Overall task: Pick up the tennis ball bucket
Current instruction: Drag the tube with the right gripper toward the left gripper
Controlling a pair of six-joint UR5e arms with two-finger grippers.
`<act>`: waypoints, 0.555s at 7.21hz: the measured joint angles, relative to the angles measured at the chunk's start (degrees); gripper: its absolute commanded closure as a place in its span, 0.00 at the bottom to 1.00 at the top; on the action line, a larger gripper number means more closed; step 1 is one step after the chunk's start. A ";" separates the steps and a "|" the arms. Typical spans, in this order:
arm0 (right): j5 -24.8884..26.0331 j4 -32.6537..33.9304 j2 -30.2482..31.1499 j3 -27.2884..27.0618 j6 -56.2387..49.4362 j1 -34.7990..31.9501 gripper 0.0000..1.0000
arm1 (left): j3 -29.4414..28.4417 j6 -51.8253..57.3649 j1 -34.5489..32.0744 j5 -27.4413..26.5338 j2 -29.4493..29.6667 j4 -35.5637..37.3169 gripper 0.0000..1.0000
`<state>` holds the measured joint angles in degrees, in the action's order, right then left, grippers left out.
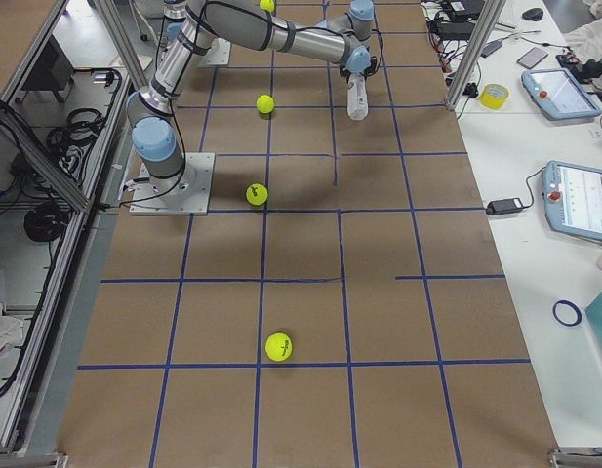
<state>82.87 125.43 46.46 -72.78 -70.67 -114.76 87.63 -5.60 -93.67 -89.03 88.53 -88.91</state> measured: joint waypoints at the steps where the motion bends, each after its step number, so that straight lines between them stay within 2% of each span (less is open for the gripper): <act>1: -1.71 0.36 -0.04 0.09 -1.40 -0.95 0.83 | 0.00 0.02 0.04 0.00 -0.01 -0.02 0.00; 2: -2.75 0.52 -0.08 0.14 -2.20 -1.37 0.72 | 0.02 0.00 0.04 0.00 -0.02 -0.03 0.00; 3: -2.94 0.64 -0.09 0.19 -3.31 -1.51 0.21 | 0.06 -0.01 0.04 0.00 -0.02 -0.03 0.00; 4: -3.04 0.75 -0.05 0.28 -4.46 -1.51 0.00 | 0.07 -0.02 0.04 0.00 -0.03 -0.04 0.00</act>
<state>79.84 126.18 46.41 -72.50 -75.13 -116.27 87.70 -5.62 -93.63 -89.03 88.51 -88.95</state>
